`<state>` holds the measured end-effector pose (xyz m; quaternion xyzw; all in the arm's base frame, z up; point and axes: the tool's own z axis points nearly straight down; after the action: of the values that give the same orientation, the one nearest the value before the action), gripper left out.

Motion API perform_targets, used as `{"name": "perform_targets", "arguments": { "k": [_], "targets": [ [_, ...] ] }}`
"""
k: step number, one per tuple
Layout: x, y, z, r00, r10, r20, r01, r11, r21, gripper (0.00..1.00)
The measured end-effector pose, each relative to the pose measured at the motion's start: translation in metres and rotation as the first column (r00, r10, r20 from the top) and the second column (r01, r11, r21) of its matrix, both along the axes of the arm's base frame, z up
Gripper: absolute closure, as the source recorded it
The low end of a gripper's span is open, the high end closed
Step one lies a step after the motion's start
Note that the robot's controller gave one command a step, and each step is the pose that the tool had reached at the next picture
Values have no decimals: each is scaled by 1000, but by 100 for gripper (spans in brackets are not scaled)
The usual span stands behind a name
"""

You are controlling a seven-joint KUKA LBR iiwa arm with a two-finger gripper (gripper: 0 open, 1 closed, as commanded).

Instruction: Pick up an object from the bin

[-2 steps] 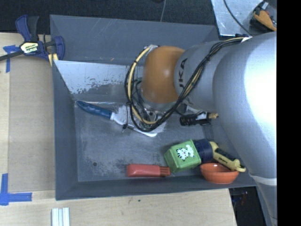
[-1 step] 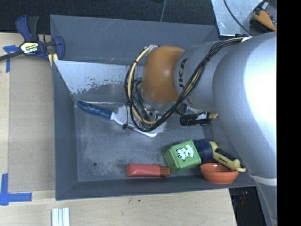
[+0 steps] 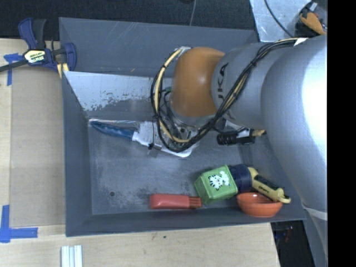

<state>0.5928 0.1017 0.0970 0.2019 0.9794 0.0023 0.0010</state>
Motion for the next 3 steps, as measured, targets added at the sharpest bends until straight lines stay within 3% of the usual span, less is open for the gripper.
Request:
{"name": "perform_targets", "arguments": {
  "k": [3],
  "targets": [
    [2,0,39,1000,0,7,0,1000,1,100]
  ]
}}
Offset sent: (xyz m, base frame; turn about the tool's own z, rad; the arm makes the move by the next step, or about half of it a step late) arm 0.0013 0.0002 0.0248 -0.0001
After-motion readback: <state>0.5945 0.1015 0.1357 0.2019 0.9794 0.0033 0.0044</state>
